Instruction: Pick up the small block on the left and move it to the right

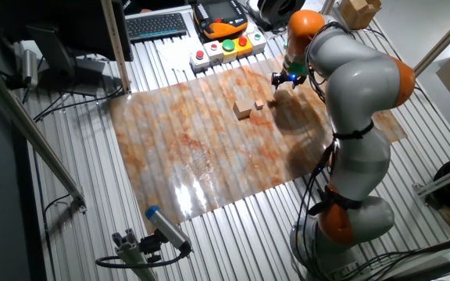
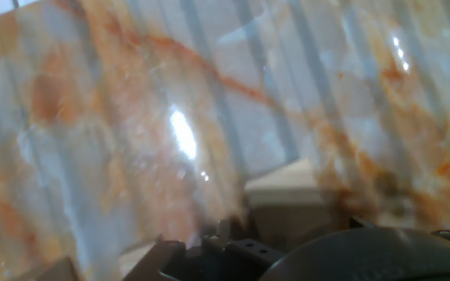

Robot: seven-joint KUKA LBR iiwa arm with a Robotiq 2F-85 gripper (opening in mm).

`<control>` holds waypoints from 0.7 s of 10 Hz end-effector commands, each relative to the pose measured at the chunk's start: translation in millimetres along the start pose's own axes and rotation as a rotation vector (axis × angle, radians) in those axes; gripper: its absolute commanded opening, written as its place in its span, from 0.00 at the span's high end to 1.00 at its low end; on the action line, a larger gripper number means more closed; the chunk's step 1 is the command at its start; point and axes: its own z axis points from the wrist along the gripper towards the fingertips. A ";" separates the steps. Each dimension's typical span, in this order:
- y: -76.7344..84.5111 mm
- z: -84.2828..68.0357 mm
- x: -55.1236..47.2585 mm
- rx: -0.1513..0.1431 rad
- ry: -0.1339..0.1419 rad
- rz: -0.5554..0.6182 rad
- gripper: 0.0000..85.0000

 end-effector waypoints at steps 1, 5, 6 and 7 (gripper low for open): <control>1.1 4.1 -2.3 -0.001 0.004 -0.003 0.20; 7.7 21.8 -13.8 -0.002 0.023 -0.086 0.20; 10.4 26.2 -14.6 0.005 0.031 -0.116 0.20; 12.5 29.2 -13.4 0.007 0.032 -0.127 0.20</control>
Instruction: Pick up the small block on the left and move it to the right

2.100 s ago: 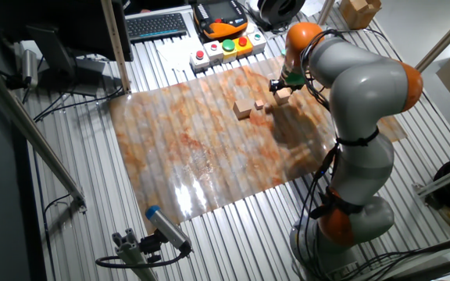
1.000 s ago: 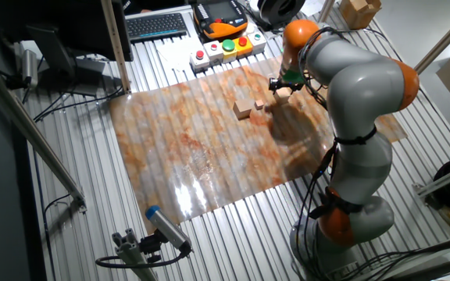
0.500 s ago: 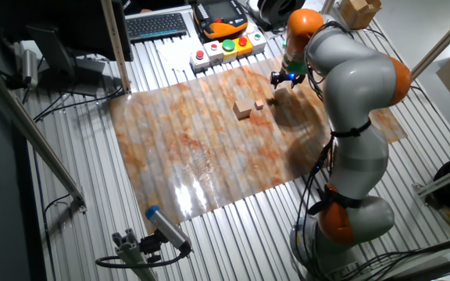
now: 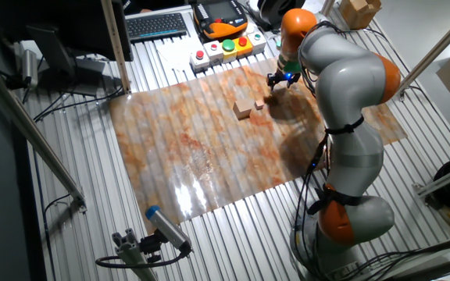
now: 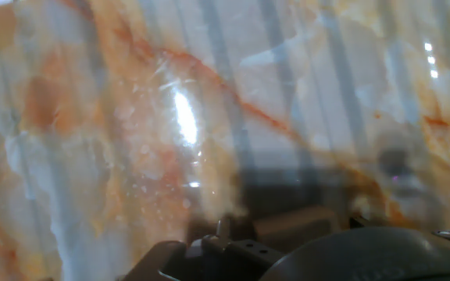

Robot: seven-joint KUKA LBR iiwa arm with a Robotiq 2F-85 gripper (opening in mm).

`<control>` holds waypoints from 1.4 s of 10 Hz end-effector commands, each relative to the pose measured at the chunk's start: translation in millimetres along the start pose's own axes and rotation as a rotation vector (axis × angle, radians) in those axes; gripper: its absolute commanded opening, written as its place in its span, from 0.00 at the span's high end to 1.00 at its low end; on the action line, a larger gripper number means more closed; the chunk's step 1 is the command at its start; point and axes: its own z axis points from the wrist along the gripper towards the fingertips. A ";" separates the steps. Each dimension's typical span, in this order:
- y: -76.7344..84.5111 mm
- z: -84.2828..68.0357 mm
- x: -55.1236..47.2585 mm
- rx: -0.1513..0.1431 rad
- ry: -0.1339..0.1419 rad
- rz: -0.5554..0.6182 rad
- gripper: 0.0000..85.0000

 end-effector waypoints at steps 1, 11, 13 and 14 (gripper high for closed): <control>-0.5 1.5 0.9 0.000 0.004 -0.013 0.20; -11.5 24.8 7.9 -0.031 0.012 -0.084 0.60; -12.1 23.4 7.7 -0.056 0.046 -0.119 0.80; -14.7 21.3 6.8 -0.078 0.081 -0.147 1.00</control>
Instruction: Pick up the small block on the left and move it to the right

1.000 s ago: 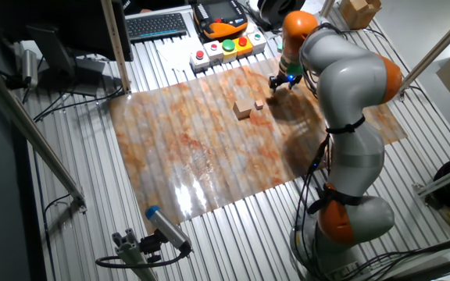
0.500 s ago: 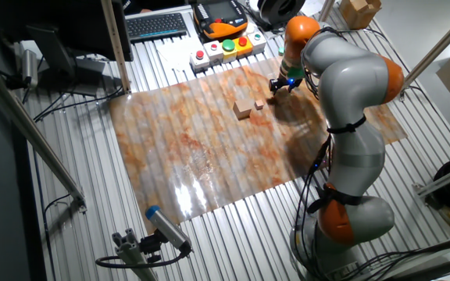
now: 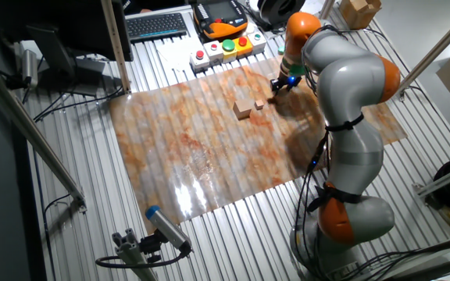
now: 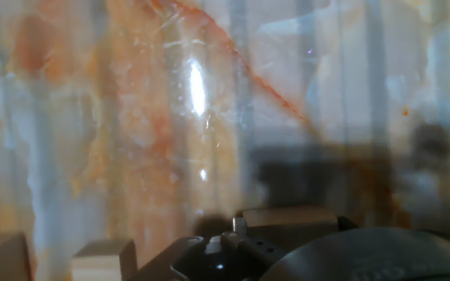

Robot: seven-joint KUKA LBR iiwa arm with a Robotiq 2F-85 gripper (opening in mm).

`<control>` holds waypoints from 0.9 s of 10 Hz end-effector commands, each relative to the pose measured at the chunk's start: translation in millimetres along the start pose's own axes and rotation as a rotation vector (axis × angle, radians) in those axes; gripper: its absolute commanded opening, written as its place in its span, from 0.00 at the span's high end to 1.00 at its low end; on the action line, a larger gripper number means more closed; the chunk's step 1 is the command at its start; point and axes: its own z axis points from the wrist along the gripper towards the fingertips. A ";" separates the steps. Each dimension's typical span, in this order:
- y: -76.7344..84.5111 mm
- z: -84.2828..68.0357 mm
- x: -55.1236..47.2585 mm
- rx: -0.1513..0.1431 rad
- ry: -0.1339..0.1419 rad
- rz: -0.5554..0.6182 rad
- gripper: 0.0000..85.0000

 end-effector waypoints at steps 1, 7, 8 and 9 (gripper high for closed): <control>-0.7 -3.6 0.8 -0.005 0.007 -0.007 1.00; 72.3 -73.8 15.5 -0.072 0.017 0.182 1.00; 87.7 -78.0 19.8 -0.073 0.014 0.208 1.00; 101.7 -78.9 24.7 -0.079 0.003 0.238 1.00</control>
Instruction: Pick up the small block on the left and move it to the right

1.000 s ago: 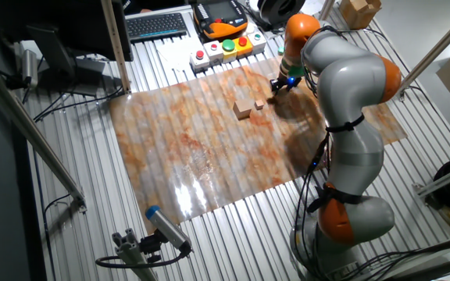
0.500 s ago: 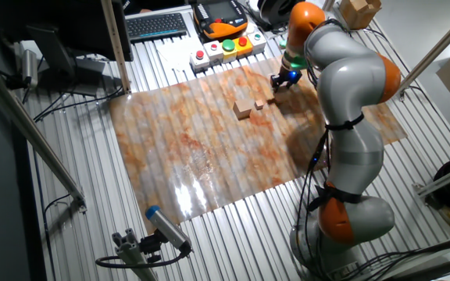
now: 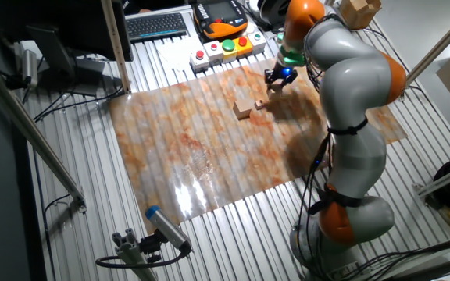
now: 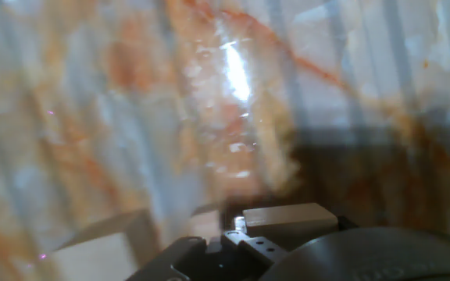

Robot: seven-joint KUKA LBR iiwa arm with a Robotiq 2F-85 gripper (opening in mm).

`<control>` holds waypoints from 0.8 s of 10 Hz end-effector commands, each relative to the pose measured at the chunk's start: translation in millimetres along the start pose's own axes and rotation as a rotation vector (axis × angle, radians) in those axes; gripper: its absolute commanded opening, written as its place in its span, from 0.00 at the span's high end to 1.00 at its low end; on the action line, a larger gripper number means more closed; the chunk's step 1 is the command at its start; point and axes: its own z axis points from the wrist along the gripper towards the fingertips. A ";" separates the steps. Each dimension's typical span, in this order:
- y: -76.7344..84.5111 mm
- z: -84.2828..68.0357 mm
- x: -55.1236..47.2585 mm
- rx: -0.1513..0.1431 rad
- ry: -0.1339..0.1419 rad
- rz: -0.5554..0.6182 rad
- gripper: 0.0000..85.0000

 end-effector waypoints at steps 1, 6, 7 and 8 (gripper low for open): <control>38.2 3.5 14.4 -0.004 -0.007 0.022 1.00; 48.7 11.1 27.3 0.042 -0.035 0.157 1.00; 48.7 11.1 27.3 0.037 -0.044 0.179 1.00; 48.7 11.1 27.3 0.019 -0.028 0.168 1.00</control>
